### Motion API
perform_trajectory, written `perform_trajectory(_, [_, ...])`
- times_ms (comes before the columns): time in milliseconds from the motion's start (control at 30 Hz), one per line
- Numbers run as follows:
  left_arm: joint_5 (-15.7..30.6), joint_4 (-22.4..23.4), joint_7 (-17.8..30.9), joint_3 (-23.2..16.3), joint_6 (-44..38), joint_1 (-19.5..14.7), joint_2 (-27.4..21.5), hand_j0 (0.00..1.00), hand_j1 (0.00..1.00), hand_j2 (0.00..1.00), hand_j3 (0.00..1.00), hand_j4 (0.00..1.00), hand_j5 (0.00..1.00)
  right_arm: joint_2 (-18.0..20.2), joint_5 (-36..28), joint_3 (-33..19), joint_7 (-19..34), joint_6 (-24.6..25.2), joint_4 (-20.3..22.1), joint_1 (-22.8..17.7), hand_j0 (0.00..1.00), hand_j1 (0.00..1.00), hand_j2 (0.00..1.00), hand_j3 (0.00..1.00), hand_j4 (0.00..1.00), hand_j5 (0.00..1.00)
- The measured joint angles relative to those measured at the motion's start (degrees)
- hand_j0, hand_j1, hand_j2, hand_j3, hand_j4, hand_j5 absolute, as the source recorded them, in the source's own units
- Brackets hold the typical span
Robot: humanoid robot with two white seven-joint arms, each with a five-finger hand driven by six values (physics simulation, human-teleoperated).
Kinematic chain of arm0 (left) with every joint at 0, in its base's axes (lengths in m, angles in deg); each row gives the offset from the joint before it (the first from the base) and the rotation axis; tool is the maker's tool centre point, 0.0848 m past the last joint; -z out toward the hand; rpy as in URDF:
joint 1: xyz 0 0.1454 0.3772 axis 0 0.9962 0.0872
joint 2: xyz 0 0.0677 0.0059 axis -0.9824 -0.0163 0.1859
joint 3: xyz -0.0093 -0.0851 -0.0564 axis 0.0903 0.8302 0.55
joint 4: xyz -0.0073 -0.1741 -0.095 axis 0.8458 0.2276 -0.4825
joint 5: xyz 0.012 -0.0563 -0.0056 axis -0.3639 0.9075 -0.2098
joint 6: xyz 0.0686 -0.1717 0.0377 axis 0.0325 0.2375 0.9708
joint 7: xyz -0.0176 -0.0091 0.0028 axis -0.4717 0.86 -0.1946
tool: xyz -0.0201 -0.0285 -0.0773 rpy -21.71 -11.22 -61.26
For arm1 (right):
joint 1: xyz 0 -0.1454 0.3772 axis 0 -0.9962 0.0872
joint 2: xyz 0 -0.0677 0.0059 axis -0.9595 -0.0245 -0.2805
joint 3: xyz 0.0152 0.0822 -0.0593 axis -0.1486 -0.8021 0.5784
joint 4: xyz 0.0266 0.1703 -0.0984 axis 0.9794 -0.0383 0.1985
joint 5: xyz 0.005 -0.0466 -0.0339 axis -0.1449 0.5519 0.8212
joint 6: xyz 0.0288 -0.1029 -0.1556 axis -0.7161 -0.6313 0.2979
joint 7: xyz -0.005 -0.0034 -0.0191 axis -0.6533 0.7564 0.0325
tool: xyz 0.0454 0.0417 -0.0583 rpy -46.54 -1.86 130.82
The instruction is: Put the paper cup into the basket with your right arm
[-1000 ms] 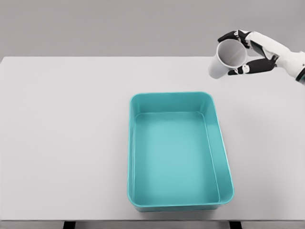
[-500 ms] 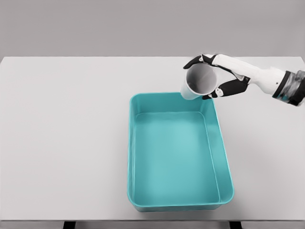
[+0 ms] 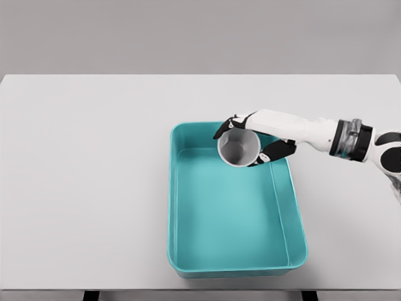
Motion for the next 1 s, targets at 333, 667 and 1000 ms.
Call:
perform_trajectory(333, [0.0, 0.0, 0.0, 0.0, 0.0, 0.0, 0.0, 1.00, 1.00, 1.00, 1.00, 1.00, 1.00, 0.0, 7.5, 2.7, 0.0, -0.9, 0.2, 0.0, 0.63, 0.63, 0.63, 0.63, 0.63, 0.63])
perform_trajectory(667, [0.0, 0.0, 0.0, 0.0, 0.0, 0.0, 0.0, 1.00, 1.00, 1.00, 1.00, 1.00, 1.00, -0.7, 13.1, 4.9, 0.0, -0.7, 0.2, 0.0, 0.63, 0.63, 0.63, 0.63, 0.63, 0.63])
perform_trajectory(1000, [0.0, 0.0, 0.0, 0.0, 0.0, 0.0, 0.0, 1.00, 1.00, 1.00, 1.00, 1.00, 1.00, -1.5, 14.4, 5.7, 0.1, -1.2, 0.2, 0.1, 1.00, 1.00, 1.00, 1.00, 1.00, 1.00])
